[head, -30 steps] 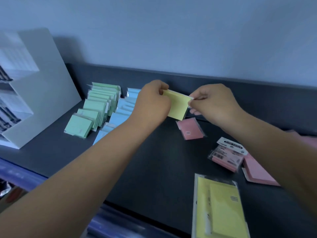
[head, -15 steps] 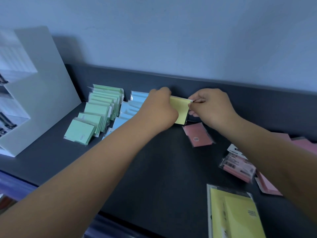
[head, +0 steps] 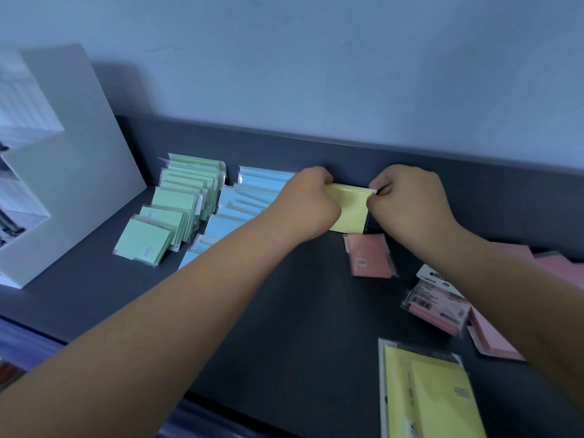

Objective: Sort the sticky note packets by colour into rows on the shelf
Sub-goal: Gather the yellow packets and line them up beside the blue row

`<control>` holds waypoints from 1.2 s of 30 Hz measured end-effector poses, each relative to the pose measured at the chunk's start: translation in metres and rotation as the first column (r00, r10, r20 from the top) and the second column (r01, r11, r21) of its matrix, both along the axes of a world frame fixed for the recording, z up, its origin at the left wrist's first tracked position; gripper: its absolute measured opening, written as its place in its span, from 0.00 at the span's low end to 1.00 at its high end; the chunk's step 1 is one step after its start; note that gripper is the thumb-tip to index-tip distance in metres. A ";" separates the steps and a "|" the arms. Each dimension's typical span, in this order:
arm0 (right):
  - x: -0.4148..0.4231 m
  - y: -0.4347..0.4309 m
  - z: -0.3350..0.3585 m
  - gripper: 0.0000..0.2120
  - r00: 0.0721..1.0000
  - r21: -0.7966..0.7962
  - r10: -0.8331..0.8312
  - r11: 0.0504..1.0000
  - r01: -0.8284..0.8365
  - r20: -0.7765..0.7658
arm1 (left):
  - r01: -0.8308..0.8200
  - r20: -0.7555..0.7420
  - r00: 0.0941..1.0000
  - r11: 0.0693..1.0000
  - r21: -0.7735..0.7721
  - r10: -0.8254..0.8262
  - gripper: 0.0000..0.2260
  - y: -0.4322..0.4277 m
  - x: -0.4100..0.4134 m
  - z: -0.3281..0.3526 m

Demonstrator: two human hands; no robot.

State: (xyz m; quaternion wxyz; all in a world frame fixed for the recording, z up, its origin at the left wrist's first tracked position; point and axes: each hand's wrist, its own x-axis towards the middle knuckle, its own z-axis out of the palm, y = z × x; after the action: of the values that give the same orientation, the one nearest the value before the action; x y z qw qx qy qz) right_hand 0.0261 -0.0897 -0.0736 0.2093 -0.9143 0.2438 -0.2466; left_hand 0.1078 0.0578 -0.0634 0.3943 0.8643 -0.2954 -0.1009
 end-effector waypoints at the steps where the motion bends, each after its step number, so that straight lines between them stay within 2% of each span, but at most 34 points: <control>1: -0.001 -0.001 -0.001 0.10 1.000 -0.004 -0.016 1.000 0.016 0.010 | 0.001 0.003 1.000 1.000 -0.007 -0.001 0.26 -0.002 0.000 -0.001; 5: -0.009 0.002 -0.005 0.11 0.998 -0.053 -0.024 0.998 0.028 0.065 | 0.035 0.041 0.999 0.999 -0.004 -0.035 0.25 -0.007 -0.001 -0.006; 8: -0.014 0.002 -0.007 0.07 1.000 -0.206 -0.009 0.979 0.012 0.012 | 0.068 0.138 0.988 0.996 0.061 -0.076 0.21 -0.008 0.000 -0.009; 11: -0.016 0.001 -0.009 0.06 0.998 -0.381 -0.025 0.925 0.004 -0.050 | 0.094 0.291 0.945 0.976 0.198 -0.150 0.19 -0.007 -0.002 -0.010; 14: -0.020 0.004 -0.008 0.11 0.999 -0.494 -0.035 0.868 0.048 0.036 | 0.051 0.475 0.859 0.954 0.296 -0.193 0.15 -0.003 -0.011 -0.009; 17: -0.035 0.010 0.002 0.21 0.998 -0.508 0.012 0.861 0.018 0.055 | -0.021 0.618 0.762 0.946 0.323 -0.194 0.23 0.001 -0.017 -0.007; 19: -0.050 0.014 0.010 0.27 0.999 -0.492 0.037 0.870 -0.027 0.011 | -0.056 0.675 0.715 0.947 0.316 -0.183 0.32 0.005 -0.020 -0.003; 21: -0.069 0.015 0.019 0.31 0.998 -0.404 0.054 0.913 -0.062 -0.032 | -0.049 0.677 0.712 0.949 0.312 -0.186 0.37 0.010 -0.026 0.002; 24: -0.102 0.015 0.030 0.36 0.997 -0.108 0.059 0.992 -0.065 -0.057 | -0.014 0.662 0.720 0.950 0.312 -0.207 0.39 0.014 -0.045 0.010; 26: -0.122 0.016 0.035 0.36 0.999 -0.005 0.023 1.000 -0.023 -0.034 | 0.013 0.643 0.736 0.954 0.300 -0.212 0.38 0.014 -0.063 0.014; 29: -0.156 0.017 0.044 0.34 0.999 0.017 -0.030 0.999 0.030 -0.022 | 0.037 0.585 0.784 0.957 0.288 -0.206 0.37 0.020 -0.083 0.018; 32: -0.202 0.012 0.051 0.33 0.995 -0.005 -0.095 0.995 0.095 -0.039 | 0.045 0.511 0.843 0.967 0.251 -0.172 0.40 0.025 -0.086 0.009; 36: -0.280 -0.006 0.038 0.27 0.958 0.092 -0.279 0.958 0.272 0.071 | 0.110 0.403 0.898 0.976 0.187 -0.178 0.45 0.009 -0.100 -0.010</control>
State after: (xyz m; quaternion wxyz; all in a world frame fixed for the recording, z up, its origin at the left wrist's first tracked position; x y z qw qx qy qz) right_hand -0.2536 -0.0959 -0.0353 0.2198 -0.8511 0.3695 -0.3012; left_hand 0.0076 0.0666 -0.0733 0.2431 0.8702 -0.4271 0.0338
